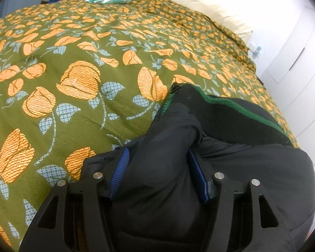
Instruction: Fold large clothes
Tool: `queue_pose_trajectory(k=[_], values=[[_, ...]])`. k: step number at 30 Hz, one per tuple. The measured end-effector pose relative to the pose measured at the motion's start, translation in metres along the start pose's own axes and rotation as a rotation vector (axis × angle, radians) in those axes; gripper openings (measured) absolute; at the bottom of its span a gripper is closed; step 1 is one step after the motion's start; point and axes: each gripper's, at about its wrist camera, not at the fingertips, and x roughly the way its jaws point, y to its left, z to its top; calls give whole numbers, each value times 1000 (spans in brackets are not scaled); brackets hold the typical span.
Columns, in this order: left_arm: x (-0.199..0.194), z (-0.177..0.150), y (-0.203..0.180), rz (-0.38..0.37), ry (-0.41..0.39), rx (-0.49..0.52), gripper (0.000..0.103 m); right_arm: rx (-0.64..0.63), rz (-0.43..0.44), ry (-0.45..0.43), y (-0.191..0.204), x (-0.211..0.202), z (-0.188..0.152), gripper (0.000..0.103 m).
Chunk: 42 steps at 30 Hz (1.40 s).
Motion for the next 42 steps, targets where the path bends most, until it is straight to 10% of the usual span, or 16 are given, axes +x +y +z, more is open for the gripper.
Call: queue_pose_trajectory(k=[18, 24, 29, 32, 36, 42], values=[[1, 1, 0, 12, 24, -3, 60, 1, 0, 9, -2, -1, 0, 27], [-15, 27, -5, 29, 200, -16, 61, 12, 34, 105, -7, -8, 19, 29], [-93, 39, -22, 38, 129, 76, 72, 52, 44, 86, -17, -58, 40, 68], [-120, 33, -71, -46, 101, 180, 81, 47, 84, -10, -20, -111, 38, 69], [-86, 22, -147, -152, 163, 287, 82, 67, 165, -26, -15, -154, 10, 69], [25, 22, -199, -54, 301, 259, 82, 97, 266, 30, 3, -195, -54, 69]])
